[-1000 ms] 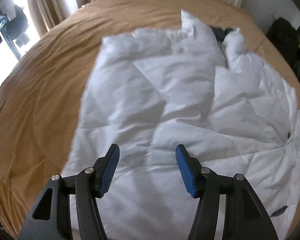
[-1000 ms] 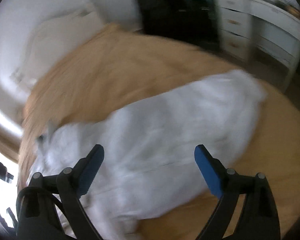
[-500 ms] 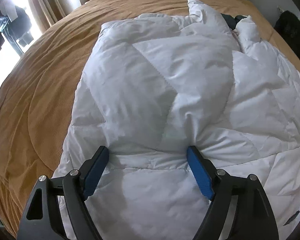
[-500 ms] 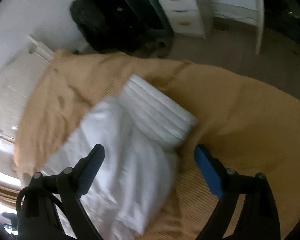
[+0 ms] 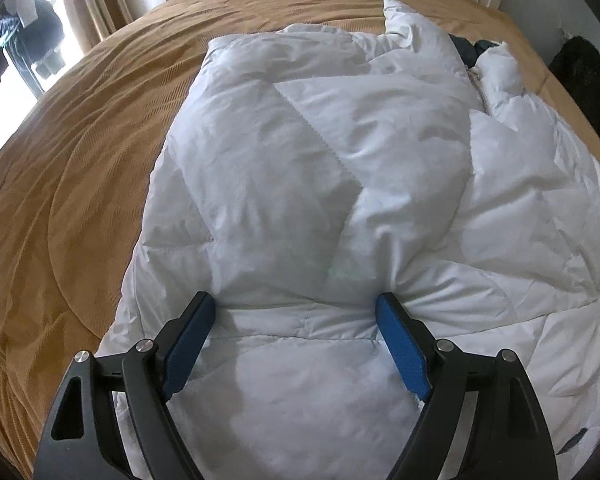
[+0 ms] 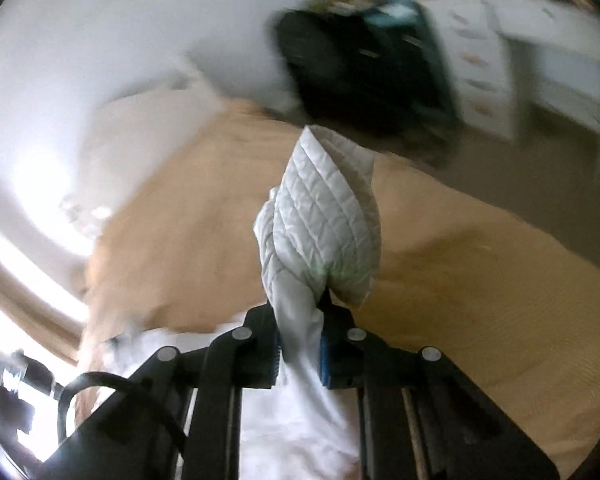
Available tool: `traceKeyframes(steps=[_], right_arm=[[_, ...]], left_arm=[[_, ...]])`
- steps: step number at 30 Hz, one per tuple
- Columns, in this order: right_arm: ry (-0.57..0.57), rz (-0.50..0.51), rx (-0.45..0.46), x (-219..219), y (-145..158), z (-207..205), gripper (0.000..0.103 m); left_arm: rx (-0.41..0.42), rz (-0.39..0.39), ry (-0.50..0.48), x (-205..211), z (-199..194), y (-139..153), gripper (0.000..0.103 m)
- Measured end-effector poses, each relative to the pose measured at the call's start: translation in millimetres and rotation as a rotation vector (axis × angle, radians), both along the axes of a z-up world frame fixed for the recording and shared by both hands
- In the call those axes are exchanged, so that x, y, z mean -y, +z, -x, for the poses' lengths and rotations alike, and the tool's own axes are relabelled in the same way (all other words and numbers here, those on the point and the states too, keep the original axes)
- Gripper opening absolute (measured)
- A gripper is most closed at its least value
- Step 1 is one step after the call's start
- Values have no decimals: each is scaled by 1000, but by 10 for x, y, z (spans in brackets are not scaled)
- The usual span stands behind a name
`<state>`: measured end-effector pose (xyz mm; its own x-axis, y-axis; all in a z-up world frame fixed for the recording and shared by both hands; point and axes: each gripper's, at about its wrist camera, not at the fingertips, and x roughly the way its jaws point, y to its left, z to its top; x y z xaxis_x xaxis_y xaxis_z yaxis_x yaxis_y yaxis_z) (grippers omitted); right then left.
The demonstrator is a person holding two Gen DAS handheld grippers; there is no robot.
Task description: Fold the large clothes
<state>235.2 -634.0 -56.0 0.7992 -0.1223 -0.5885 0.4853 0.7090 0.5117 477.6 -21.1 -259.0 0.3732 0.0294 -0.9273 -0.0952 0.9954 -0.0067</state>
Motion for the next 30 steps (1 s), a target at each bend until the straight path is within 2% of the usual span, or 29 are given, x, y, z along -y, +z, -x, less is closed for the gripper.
traceKeyframes(steps=[1, 4, 6, 8, 10, 14, 16, 17, 18, 19, 20, 21, 25, 27, 29, 30], right_arm=[[62, 17, 40, -269, 211, -86, 15], [225, 58, 119, -1078, 627, -409, 15], [360, 60, 154, -1767, 766, -719, 15], [483, 46, 161, -2424, 765, -935, 15], [586, 37, 134, -2991, 619, -1199, 15], [741, -15, -36, -4110, -179, -1648, 16], [789, 11, -132, -4500, -646, -1770, 22], [795, 41, -186, -4668, -847, -1790, 30], [796, 64, -245, -4792, -1070, -1824, 44], [817, 58, -287, -4884, -1284, -1886, 50], [833, 46, -298, -4959, -1425, -1874, 63], [841, 59, -291, -5002, -1456, -1849, 68], [870, 114, -245, -5040, -1185, -1653, 72], [863, 75, -183, -4788, -966, -1535, 75], [824, 53, -132, -4627, -829, -1394, 79], [790, 40, -102, -4415, -718, -1299, 79]], left_arm=[[-2, 14, 1, -22, -2, 12, 82], [2, 123, 33, -240, 19, 121, 82], [8, 175, 69, -445, 52, 193, 82], [18, 202, 103, -683, 93, 255, 82], [28, 209, 137, -929, 138, 290, 82], [36, 198, 173, -1298, 180, 317, 82], [39, 199, 176, -1395, 186, 327, 82], [42, 206, 175, -1432, 181, 331, 82], [43, 221, 170, -1451, 170, 332, 83], [45, 237, 166, -1449, 161, 327, 83], [46, 252, 160, -1427, 151, 322, 83], [42, 263, 149, -1378, 129, 316, 83], [48, 318, 86, -1062, 69, 345, 83], [56, 375, 39, -811, 23, 398, 83], [63, 408, 4, -571, -33, 443, 83], [73, 417, -15, -433, -60, 471, 83]])
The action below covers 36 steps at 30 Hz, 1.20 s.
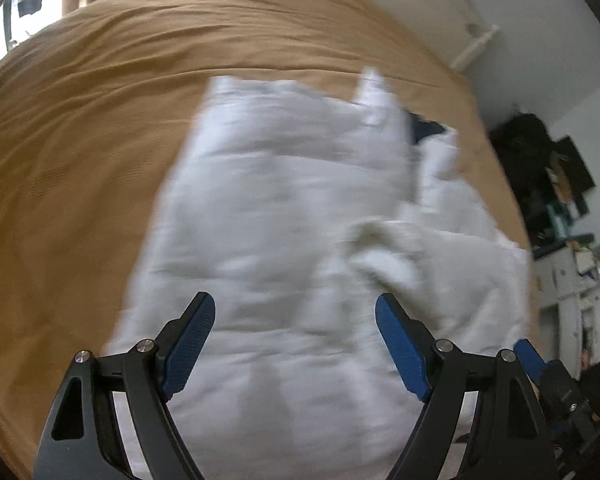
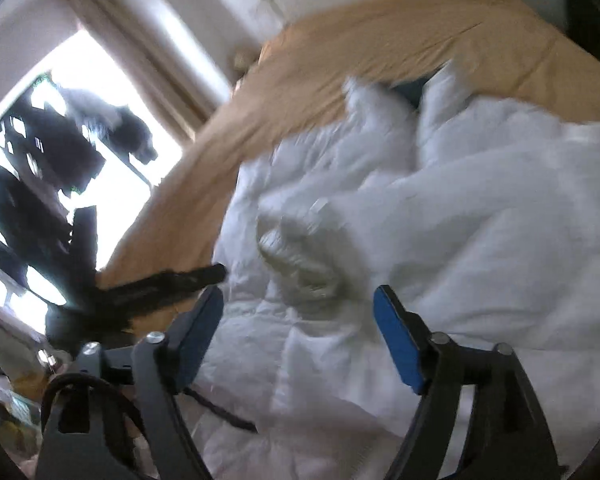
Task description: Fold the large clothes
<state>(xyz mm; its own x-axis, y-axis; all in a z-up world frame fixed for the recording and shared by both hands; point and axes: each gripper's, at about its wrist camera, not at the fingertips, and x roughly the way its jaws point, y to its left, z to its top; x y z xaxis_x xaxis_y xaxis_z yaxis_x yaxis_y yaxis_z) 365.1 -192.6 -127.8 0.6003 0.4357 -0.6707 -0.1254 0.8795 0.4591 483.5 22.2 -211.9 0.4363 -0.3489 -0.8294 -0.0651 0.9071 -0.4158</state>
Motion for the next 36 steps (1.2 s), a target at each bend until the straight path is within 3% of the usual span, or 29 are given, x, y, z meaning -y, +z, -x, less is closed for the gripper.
traceKeyframes(steps=[4, 5, 8, 9, 11, 15, 17, 19, 21, 25, 28, 31, 34, 36], right_arm=[[-134, 56, 20, 606, 169, 190, 80], [-171, 86, 9, 728, 159, 219, 80], [-240, 71, -33, 1009, 78, 263, 80], [-254, 56, -42, 1052, 36, 264, 80], [-268, 50, -50, 1082, -20, 291, 80], [-275, 98, -60, 1138, -57, 343, 80], [-285, 116, -64, 1127, -92, 290, 80], [-289, 113, -69, 1157, -124, 287, 80], [-303, 117, -79, 1177, -177, 287, 80], [-320, 100, -117, 1254, -316, 293, 80], [-326, 85, -123, 1301, -340, 322, 80], [-336, 72, -128, 1322, -314, 324, 80], [-332, 58, -116, 1319, -185, 322, 79], [-325, 72, -84, 1290, -43, 294, 77]], left_arm=[[22, -72, -64, 603, -98, 31, 83], [20, -121, -76, 746, -128, 6, 83], [7, -385, -80, 1106, -208, -153, 83], [2, -424, -81, 1148, -220, -204, 85], [-15, -380, -70, 1070, -227, -266, 86], [-72, -165, 4, 635, -223, -340, 90], [-93, -69, 13, 459, -215, -391, 82], [-88, -27, -4, 405, -199, -390, 57], [-75, -10, -2, 367, -162, -371, 39], [-72, 77, 24, 257, -72, -357, 15], [-65, 100, 15, 251, -89, -328, 8], [-11, 121, 24, 131, -169, -97, 7], [47, 67, 38, -95, -205, 239, 7], [35, 12, 19, -205, -232, 260, 7]])
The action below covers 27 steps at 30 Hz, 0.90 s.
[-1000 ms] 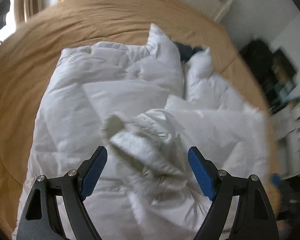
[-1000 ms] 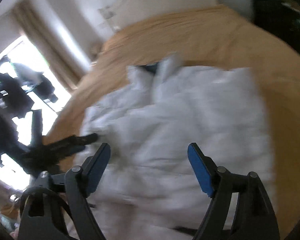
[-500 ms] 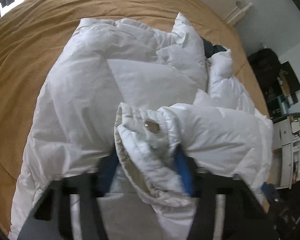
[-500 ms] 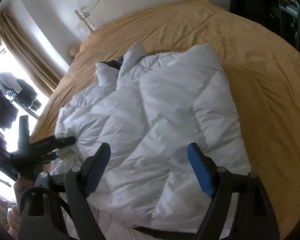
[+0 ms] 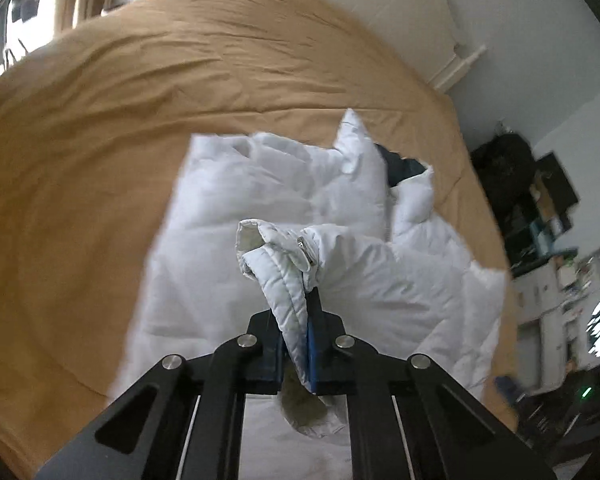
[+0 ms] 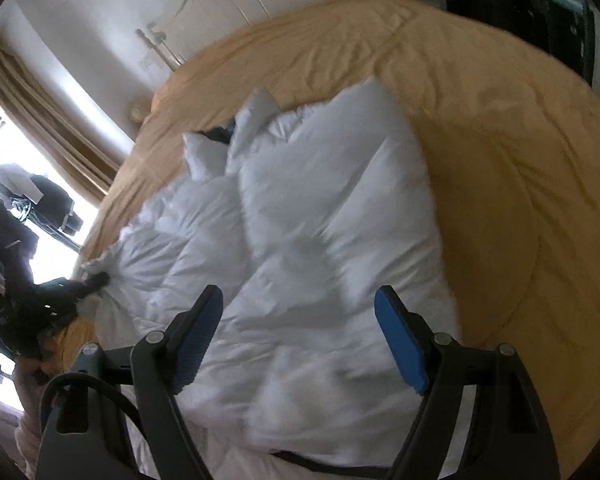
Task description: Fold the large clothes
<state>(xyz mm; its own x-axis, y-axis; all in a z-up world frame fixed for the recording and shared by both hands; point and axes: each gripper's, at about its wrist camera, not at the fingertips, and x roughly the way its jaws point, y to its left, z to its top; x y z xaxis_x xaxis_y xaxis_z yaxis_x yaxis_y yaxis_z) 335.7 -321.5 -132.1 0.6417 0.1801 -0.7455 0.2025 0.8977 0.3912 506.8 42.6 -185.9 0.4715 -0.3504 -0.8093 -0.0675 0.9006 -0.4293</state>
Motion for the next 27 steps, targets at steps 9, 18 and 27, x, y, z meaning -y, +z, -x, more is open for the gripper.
traceKeyframes(steps=[9, 18, 27], right_arm=[[53, 60, -65, -136, 74, -580, 22], [-10, 63, -298, 223, -635, -1841, 0], [-189, -90, -184, 817, -505, -1795, 0]], left_arm=[[-144, -131, -28, 48, -69, -741, 13], [-151, -48, -18, -204, -19, -892, 15], [-138, -112, -10, -238, 53, -834, 15]])
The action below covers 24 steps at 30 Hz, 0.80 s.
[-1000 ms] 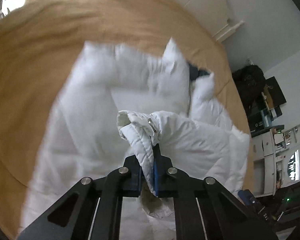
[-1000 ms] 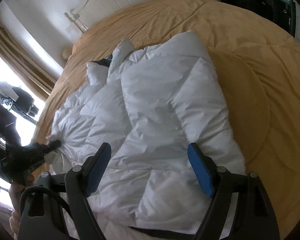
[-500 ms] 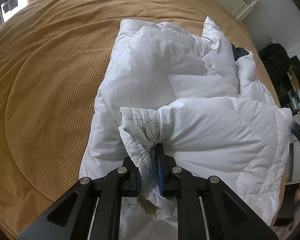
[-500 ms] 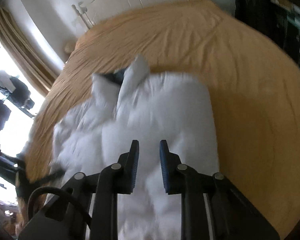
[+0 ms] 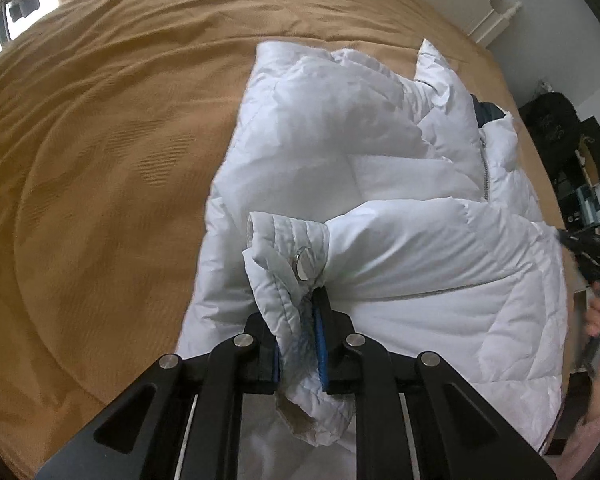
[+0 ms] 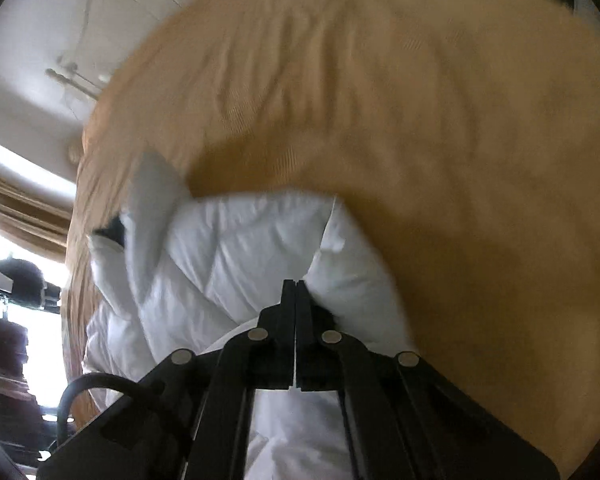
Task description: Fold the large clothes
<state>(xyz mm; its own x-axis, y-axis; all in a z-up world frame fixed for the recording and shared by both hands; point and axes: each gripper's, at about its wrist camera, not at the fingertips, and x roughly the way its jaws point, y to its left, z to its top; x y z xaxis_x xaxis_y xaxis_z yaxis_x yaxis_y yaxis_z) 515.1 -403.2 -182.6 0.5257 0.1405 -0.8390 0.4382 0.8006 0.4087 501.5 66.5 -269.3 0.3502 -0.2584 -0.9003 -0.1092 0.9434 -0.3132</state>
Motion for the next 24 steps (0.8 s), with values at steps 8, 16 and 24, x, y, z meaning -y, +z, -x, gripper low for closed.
traceKeyframes(steps=[8, 16, 24], right_arm=[[276, 49, 103, -644, 567, 1108, 11], [157, 107, -96, -436, -237, 1726, 0], [228, 115, 47, -793, 255, 2043, 8]], left_arm=[[-2, 13, 4, -98, 74, 47, 16], [19, 0, 109, -522, 256, 350, 38], [167, -35, 9, 82, 454, 1095, 48]])
